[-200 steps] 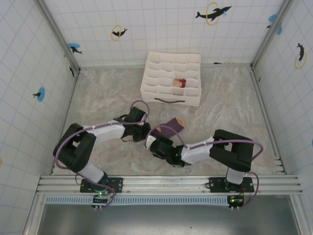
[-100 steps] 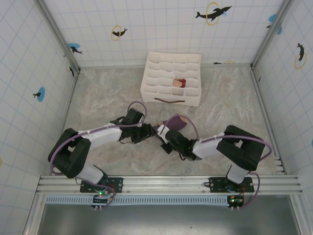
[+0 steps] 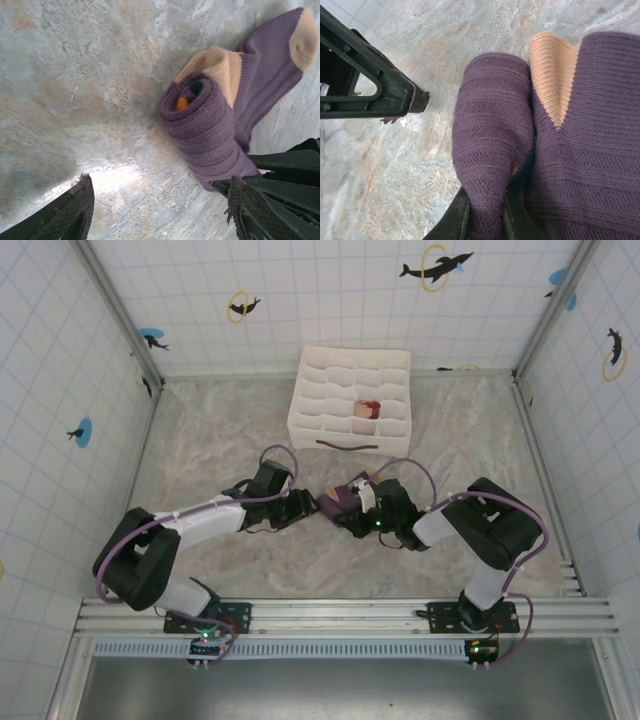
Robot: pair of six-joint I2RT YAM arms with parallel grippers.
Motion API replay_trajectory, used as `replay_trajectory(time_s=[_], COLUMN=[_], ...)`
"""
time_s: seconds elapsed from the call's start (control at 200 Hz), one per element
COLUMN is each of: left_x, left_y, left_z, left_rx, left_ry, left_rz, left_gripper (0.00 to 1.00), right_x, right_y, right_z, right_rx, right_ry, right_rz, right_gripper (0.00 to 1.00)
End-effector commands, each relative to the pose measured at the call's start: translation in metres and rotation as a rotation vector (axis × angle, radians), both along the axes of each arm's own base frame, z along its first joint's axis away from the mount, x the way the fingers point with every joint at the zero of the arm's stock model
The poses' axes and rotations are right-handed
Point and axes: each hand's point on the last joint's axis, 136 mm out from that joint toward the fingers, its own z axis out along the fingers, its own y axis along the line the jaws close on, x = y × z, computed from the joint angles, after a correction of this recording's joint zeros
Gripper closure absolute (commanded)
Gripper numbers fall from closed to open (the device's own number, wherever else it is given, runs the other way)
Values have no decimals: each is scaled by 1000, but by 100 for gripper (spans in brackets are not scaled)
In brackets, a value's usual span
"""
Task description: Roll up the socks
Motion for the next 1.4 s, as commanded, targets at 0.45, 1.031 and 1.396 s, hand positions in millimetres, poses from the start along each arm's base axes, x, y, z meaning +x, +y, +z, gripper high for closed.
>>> replay_trajectory(time_s=[0.45,1.031,1.396], left_x=[2,7,-8], left_y=[-41,-31,-1], left_z=[-23,-45,-33], left_rx=[-56,62,118], left_ry=[56,111,125], left_rz=[-29,-27,-12], left_gripper=[43,100,100], right_x=[-37,-18,-9], right_y=[-46,-51,-23], right_z=[-80,-38,34], right_rx=[-178,-138,-397], right_ry=[608,397,-239], right_rz=[-248,-222,-63], right_gripper=[100,71,31])
